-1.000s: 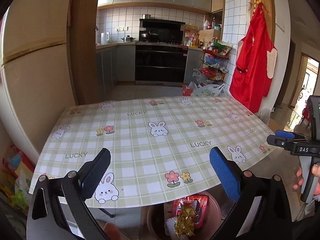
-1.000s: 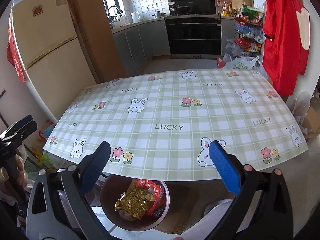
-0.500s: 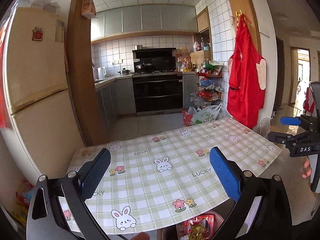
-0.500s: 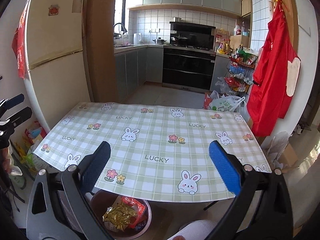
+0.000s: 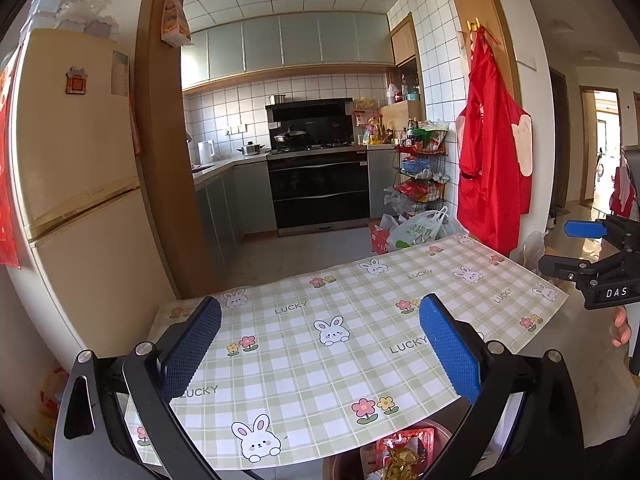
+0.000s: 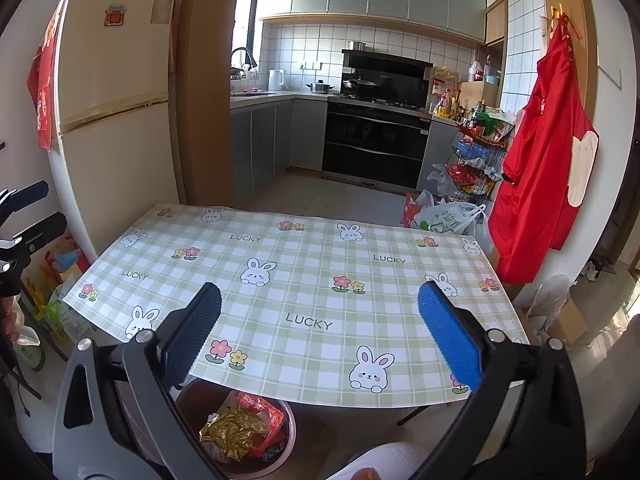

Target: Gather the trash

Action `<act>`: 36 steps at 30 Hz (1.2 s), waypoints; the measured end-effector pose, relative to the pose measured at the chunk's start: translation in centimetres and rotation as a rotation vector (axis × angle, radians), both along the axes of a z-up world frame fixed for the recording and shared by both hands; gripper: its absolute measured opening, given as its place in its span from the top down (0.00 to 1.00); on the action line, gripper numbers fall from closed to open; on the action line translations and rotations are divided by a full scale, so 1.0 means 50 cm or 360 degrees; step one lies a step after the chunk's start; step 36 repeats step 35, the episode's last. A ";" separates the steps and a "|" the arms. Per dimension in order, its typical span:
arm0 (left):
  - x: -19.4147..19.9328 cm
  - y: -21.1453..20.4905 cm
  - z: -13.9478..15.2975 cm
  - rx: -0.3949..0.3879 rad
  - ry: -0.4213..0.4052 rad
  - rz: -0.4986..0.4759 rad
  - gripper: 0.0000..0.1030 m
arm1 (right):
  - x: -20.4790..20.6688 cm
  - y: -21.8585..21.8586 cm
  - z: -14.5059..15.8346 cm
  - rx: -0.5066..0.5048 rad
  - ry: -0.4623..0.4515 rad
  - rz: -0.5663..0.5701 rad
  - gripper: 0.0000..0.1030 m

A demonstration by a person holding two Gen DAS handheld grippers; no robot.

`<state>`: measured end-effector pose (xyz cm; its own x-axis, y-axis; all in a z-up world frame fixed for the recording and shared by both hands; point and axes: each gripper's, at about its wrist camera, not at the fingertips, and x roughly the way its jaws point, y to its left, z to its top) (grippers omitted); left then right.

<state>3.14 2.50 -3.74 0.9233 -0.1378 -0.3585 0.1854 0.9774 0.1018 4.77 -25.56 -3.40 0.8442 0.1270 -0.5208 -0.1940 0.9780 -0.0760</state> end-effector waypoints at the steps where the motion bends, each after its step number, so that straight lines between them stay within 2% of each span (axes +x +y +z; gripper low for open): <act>1: 0.000 -0.001 0.000 0.0000 0.0000 0.0001 0.06 | 0.000 0.000 0.000 -0.0002 -0.0002 -0.0003 0.06; 36: -0.007 -0.011 -0.002 0.0031 0.0005 -0.0009 0.06 | 0.000 -0.015 -0.003 -0.0007 0.0000 -0.0042 0.06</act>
